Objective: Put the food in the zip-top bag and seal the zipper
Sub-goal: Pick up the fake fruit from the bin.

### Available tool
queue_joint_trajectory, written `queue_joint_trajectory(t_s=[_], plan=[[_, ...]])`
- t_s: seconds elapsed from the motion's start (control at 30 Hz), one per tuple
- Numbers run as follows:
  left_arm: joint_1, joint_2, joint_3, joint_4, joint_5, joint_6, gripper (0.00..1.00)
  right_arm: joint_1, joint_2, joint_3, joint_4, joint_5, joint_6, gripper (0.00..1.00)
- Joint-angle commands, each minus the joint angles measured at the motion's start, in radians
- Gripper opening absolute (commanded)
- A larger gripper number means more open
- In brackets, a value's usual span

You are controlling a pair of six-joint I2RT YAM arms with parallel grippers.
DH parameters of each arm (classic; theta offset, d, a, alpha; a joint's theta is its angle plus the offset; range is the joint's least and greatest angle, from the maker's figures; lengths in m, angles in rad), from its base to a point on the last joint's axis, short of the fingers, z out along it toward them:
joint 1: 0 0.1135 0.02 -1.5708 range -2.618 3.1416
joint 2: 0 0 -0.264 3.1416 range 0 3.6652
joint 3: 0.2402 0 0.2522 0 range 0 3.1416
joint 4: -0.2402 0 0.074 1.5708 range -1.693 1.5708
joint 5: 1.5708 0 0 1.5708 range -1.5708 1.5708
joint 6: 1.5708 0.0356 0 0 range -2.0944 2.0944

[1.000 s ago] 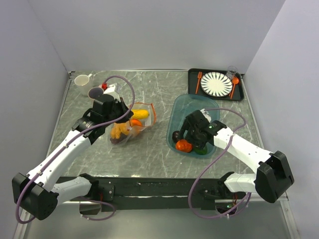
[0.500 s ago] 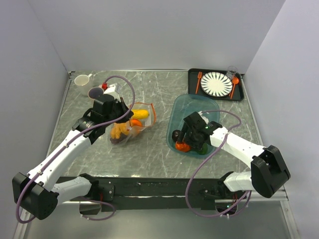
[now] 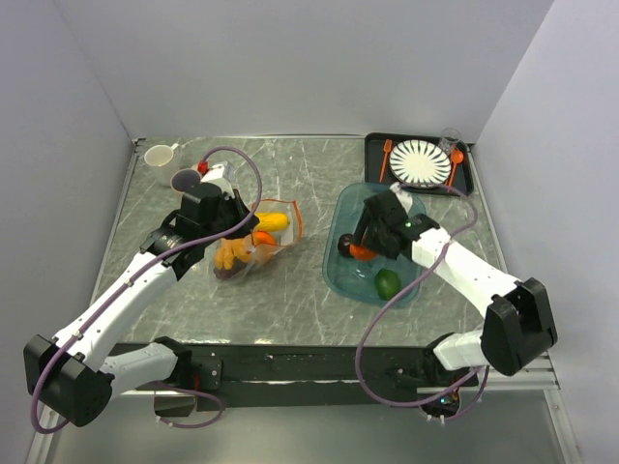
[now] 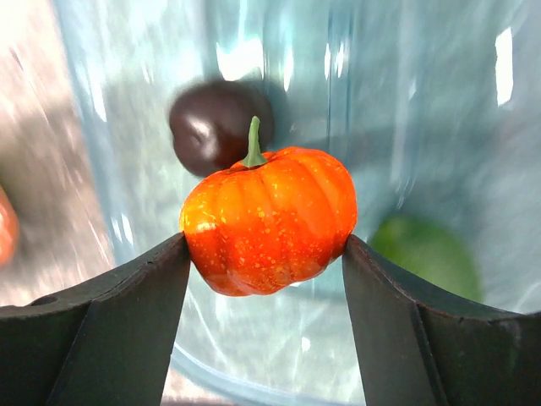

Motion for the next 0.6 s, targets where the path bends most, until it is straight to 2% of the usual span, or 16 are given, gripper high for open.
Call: queue_joint_trajectory(t_s=[0.0,0.2,0.3,0.33,0.4,0.5,0.57], plan=[[-0.004,-0.006,0.011,0.034,0.006,0.002,0.01,-0.035,0.066,0.126,-0.017,0.143,-0.120,0.41],[-0.002,-0.012,0.015,0.024,0.000,0.007,0.01,-0.056,0.262,0.274,-0.057,0.189,-0.233,0.45],[-0.002,-0.015,0.014,0.017,0.000,0.009,0.01,-0.078,0.366,0.343,-0.080,0.209,-0.263,0.50],[-0.002,-0.016,0.015,0.014,0.002,0.009,0.01,-0.081,0.380,0.353,-0.080,0.205,-0.279,0.55],[-0.002,-0.018,0.014,0.013,0.000,0.009,0.01,-0.087,0.406,0.383,-0.076,0.168,-0.298,0.58],[-0.002,-0.018,0.012,0.010,-0.027,0.010,0.01,-0.093,0.423,0.415,-0.079,0.160,-0.295,0.78],[-0.002,-0.015,0.014,0.010,-0.027,0.009,0.01,-0.093,0.414,0.415,-0.068,0.149,-0.290,0.82]])
